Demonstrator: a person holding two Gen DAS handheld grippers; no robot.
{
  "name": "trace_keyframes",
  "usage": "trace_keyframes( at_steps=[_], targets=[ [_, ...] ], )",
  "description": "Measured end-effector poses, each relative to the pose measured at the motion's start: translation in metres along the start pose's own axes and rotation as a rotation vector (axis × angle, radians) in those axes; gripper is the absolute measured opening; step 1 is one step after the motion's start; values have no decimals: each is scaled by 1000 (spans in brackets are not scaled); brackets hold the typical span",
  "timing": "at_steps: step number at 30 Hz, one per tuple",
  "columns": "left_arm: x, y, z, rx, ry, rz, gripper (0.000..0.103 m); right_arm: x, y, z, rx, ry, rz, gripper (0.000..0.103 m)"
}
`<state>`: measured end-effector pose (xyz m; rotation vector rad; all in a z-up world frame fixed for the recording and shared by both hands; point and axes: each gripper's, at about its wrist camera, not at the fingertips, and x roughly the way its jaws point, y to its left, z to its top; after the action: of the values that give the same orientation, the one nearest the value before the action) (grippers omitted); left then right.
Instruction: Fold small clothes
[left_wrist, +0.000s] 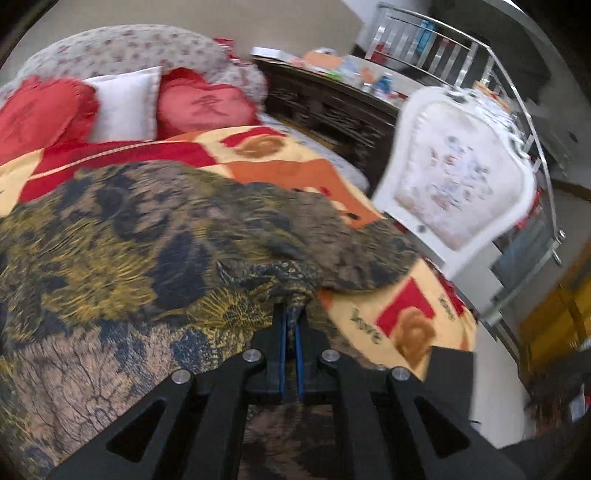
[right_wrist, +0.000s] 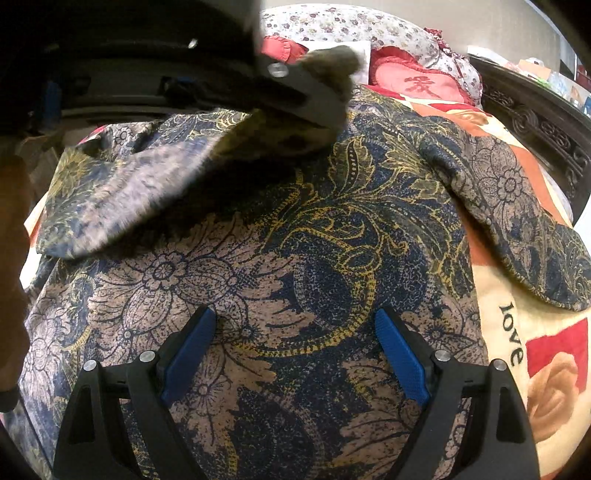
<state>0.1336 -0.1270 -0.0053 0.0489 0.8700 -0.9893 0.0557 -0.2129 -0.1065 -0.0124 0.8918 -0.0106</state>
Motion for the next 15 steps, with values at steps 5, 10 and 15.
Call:
trace_keyframes(
  at_steps=[5, 10, 15],
  targets=[
    [7, 5, 6, -46, 81, -51, 14, 1, -1, 1, 1, 2, 0, 103],
    [-29, 21, -3, -59, 54, 35, 58, 0, 0, 1, 1, 2, 1, 103],
    [-97, 53, -44, -92, -9, 162, 62, -7, -3, -4, 17, 16, 25, 103]
  ],
)
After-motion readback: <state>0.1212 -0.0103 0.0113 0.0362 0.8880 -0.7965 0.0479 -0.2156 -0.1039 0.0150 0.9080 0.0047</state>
